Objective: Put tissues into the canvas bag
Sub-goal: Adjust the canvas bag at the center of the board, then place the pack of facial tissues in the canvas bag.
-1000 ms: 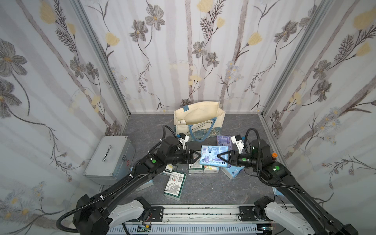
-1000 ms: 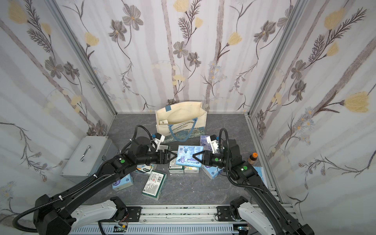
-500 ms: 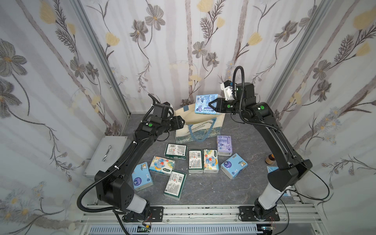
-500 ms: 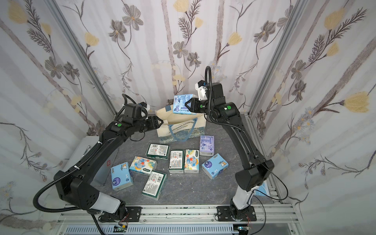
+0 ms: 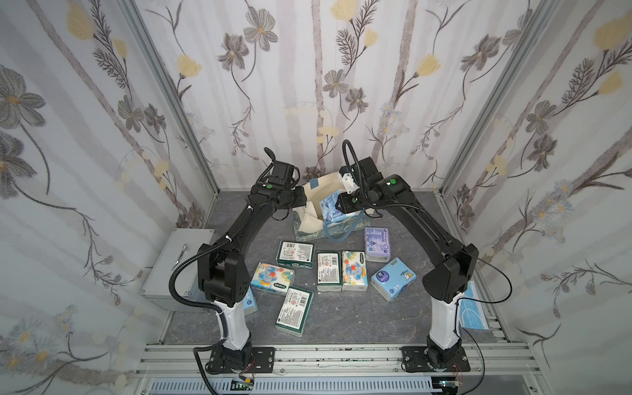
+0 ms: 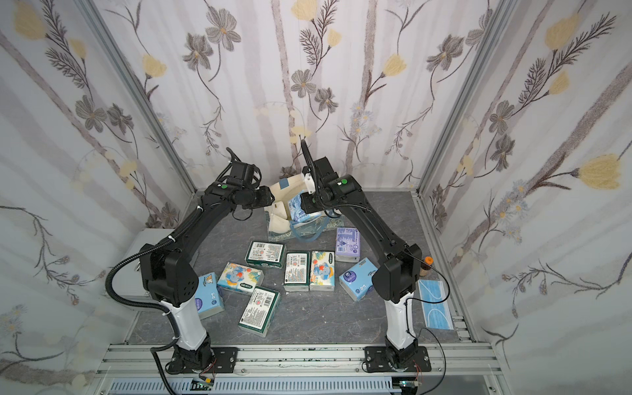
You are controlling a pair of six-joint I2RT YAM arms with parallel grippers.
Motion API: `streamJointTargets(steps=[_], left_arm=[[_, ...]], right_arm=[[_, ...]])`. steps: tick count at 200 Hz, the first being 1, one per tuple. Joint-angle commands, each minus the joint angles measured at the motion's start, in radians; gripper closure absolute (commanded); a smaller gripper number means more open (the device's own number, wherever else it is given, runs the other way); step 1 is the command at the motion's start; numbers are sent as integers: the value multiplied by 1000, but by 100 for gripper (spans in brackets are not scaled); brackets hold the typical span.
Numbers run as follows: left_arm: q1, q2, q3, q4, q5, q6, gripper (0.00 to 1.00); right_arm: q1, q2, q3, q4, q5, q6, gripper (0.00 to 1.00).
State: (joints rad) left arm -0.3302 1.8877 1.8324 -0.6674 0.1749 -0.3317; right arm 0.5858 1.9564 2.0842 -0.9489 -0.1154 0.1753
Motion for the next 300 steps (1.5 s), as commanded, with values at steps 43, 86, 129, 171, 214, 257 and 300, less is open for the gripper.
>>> streamJointTargets(steps=[43,86,129,171,214,257,300], left_arm=[[-44,-171,-195,63,110,6,100],[-93,-373,-471,232,117,17,100],[-118,-387,-516,236,116,4,100],[-119,-346,-468,218,126,-6,100],[-119,-299,-418,191,127,0,100],[-107,-211,-315,157,136,1,100],[-65,-132,-113,14,168,0,48]], right_arm=[[48,-250,-429,145,12,35,65],[89,-313,-558,197,105,71,65],[90,-305,-572,328,253,99,66],[95,-208,-532,430,250,162,66],[126,-121,-501,515,251,260,64],[129,-26,-447,546,211,316,57],[120,93,-325,524,158,303,53]])
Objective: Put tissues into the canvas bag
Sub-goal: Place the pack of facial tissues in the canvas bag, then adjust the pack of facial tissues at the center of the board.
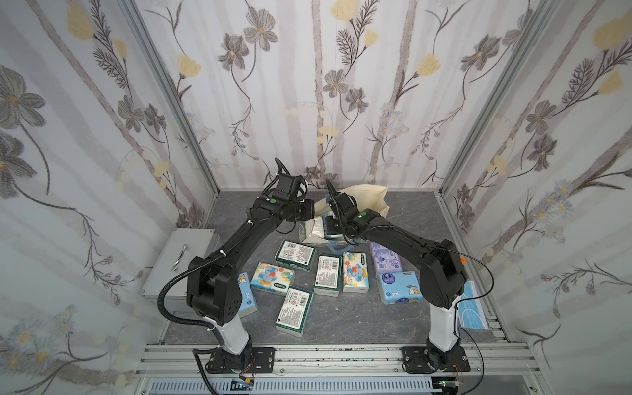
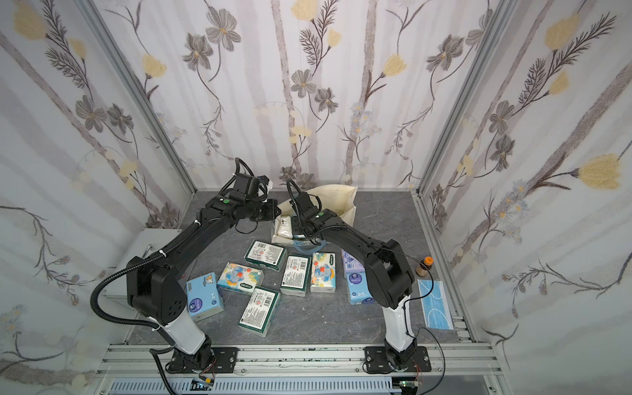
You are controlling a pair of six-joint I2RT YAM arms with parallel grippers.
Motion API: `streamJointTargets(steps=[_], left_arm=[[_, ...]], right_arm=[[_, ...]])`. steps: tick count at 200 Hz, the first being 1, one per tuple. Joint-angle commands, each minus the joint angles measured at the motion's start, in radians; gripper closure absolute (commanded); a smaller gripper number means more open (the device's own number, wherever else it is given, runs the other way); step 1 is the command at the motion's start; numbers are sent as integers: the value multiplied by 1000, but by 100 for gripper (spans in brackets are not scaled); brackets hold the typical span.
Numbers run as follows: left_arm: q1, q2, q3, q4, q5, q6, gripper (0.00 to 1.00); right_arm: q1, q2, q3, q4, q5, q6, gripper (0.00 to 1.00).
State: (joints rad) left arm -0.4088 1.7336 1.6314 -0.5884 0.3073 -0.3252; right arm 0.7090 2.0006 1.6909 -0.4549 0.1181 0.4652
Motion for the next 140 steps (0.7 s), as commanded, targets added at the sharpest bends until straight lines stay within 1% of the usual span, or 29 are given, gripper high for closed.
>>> streamJointTargets(steps=[1,10,15,25,30,51,87,113,119,140], left_arm=[[14,22,93,-68,36,-6,47],[21,17,124,-98,31,-5,38],[25,7,136,-112,28,-3,36],[33,-23,141,-126,28,-4,35],[38,-43,135,-128,29,-8,34],[51,-129,81,-123,42,-19,34],[51,-290,-43,-116,33,-41,34],[51,-399,-169,-123,44,-51,34],[51,-427,-223,-128,44,-54,32],[48,-543,-409,-105,60,-95,31]], right_arm=[[-4,52,74,28,-79,13,53],[-9,74,105,17,-104,11,48],[-12,85,121,15,-118,11,45],[-18,97,143,15,-145,6,35],[-22,101,154,16,-161,3,33],[-36,114,201,4,-215,-16,27],[-80,113,287,-2,-378,-12,24],[-112,22,302,-38,-396,-41,23],[-120,-4,299,-53,-397,-52,23],[-138,-147,244,-99,-385,-96,24]])
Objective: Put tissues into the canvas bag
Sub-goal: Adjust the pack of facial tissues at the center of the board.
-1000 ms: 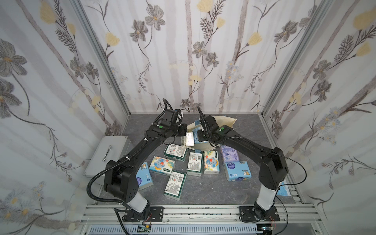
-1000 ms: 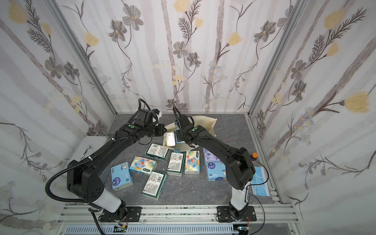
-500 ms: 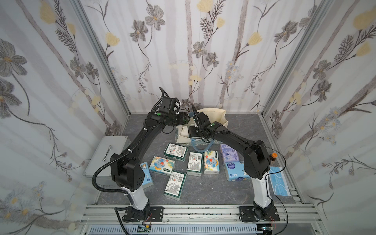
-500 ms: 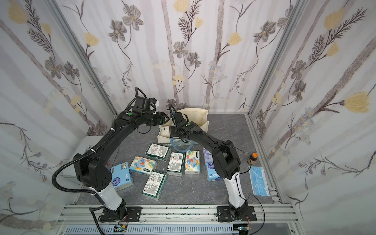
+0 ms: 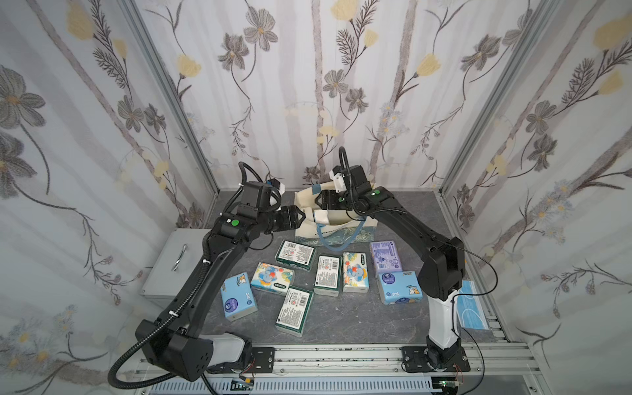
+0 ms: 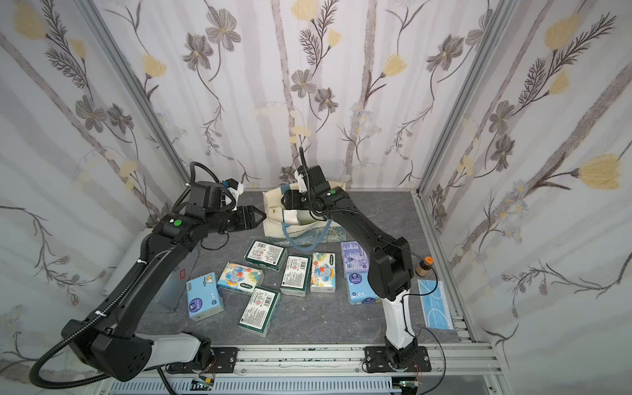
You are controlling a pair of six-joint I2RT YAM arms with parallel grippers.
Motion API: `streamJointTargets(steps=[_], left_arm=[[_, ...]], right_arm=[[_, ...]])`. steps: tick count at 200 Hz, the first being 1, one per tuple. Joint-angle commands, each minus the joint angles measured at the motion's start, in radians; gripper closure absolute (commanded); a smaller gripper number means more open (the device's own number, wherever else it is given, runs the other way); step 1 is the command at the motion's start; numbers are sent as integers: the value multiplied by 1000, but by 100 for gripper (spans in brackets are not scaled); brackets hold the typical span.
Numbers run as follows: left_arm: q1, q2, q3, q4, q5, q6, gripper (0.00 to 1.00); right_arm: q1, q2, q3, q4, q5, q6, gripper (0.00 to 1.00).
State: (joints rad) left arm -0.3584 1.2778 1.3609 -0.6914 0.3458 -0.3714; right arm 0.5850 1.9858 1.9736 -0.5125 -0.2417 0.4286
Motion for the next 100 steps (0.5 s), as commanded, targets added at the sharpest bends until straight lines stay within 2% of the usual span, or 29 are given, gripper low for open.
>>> streamJointTargets(steps=[1,25,48,68,100], left_arm=[[-2,-94,-148,1,23,-52,31],[-27,-218,-406,88,40,-168,31],[-89,-304,-601,179,-3,-270,31],[-142,-342,-690,196,-103,-296,31],[-212,-377,-762,160,-277,-373,31]], right_arm=[[-14,-139,-44,-43,-23,-61,24],[-10,-355,-246,-26,-3,-69,25],[23,-579,-526,46,-13,-12,25],[100,-712,-751,99,-9,37,25],[264,-844,-1025,179,30,142,25]])
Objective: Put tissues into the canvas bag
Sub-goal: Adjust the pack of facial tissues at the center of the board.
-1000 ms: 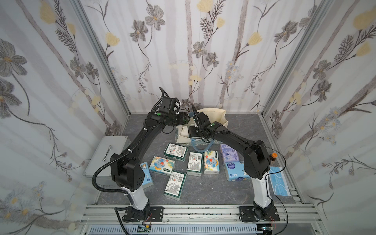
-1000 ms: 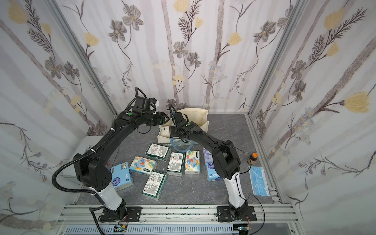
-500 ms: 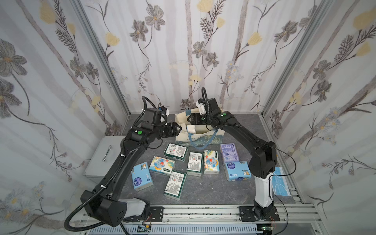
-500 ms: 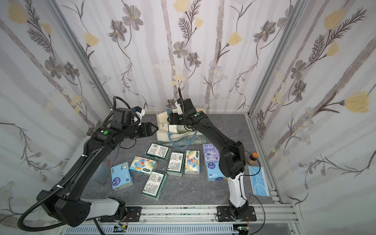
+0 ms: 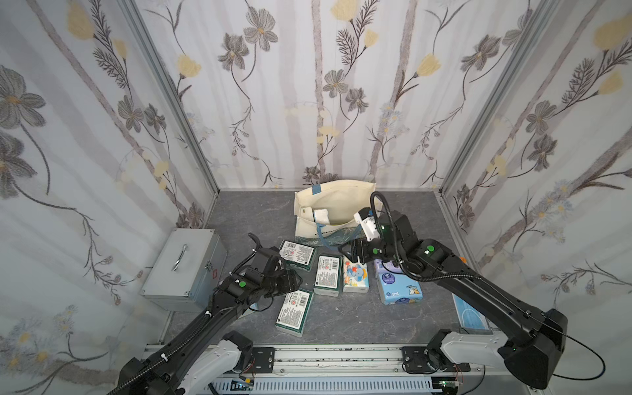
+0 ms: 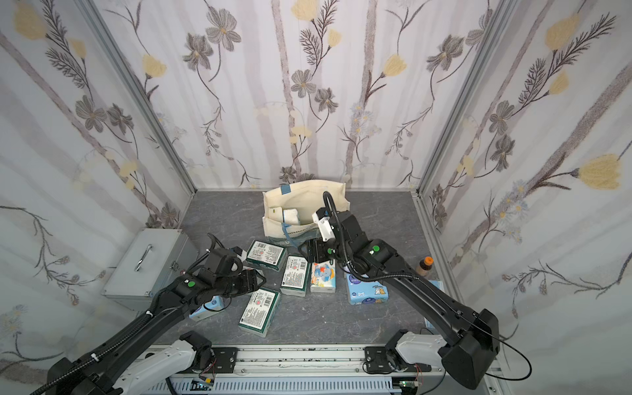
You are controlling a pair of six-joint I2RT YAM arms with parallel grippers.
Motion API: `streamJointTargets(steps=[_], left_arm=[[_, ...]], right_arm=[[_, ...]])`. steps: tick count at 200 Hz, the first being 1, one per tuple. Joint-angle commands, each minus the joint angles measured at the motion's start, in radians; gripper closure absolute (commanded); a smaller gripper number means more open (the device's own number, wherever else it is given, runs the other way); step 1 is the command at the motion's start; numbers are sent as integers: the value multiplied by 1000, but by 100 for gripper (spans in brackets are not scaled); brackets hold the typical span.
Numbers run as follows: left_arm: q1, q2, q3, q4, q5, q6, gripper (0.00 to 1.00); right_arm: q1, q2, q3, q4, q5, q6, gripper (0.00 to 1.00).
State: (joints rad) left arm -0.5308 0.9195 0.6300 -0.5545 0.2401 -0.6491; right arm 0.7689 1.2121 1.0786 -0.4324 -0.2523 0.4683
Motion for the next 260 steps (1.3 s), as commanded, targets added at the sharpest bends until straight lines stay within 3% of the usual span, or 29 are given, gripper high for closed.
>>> streamJointTargets(steps=[1,22,40,72,112,136,157,186,212,232,260], left_arm=[[-42,-20,-31,21,-180,-99,31],[-84,-17,-62,6,-260,-147,30],[-94,12,-110,79,-245,-155,30],[-135,90,-131,210,-142,-163,31],[-287,112,-125,524,58,-96,33],[-325,182,-81,576,126,-88,33],[-337,229,-15,494,138,-66,35],[-328,129,48,207,-59,-53,33],[-296,8,59,-22,-153,-64,33],[-264,-67,19,-102,-158,-88,35],[-242,-124,-85,-71,-99,-132,42]], right_arm=[[84,-75,-151,103,42,105,25],[138,-118,-306,166,70,167,25],[157,-130,-380,204,83,200,25],[174,-130,-410,205,80,206,25],[177,-123,-424,175,87,183,24],[178,-124,-447,170,88,183,24],[179,-132,-469,180,78,188,23],[185,-72,-484,231,-29,198,16],[194,-15,-544,421,-111,281,16],[195,63,-573,572,-166,346,16],[197,189,-578,727,-226,405,18]])
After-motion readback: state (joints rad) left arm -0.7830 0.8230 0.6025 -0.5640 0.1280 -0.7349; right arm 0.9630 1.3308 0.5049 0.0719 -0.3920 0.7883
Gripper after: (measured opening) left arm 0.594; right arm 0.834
